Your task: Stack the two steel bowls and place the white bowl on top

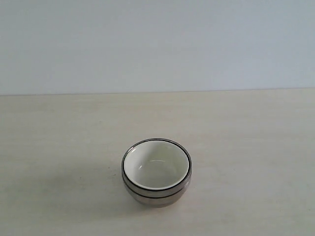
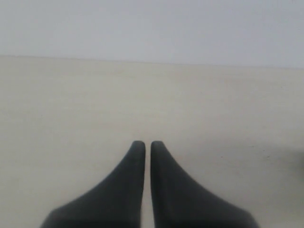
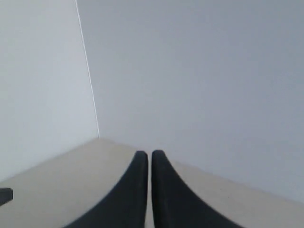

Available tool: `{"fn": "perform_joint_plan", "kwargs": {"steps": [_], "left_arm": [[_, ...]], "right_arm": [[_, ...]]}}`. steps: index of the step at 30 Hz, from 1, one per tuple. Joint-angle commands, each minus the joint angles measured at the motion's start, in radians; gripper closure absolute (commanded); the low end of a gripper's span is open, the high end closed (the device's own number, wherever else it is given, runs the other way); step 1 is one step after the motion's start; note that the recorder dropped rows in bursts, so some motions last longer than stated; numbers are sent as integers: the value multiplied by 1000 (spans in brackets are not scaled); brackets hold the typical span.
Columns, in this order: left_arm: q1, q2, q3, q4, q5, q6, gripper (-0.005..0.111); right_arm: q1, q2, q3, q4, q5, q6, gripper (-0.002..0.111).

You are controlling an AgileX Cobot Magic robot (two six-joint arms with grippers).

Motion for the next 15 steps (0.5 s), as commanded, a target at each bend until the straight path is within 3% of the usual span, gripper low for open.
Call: {"fn": "perform_joint_plan", "kwargs": {"steps": [1,10,15], "left_arm": [[-5,-3,3,0,-8,-5,103],[-5,-3,3,0,-8,-5,103],[-5,-3,3,0,-8,-5,103]], "right_arm": [[1,-140,-4,-6,33,-57,108],[-8,-303,-4,-100,109,-5,108],[-146,-303,-8,-170,139,100,108]]}}
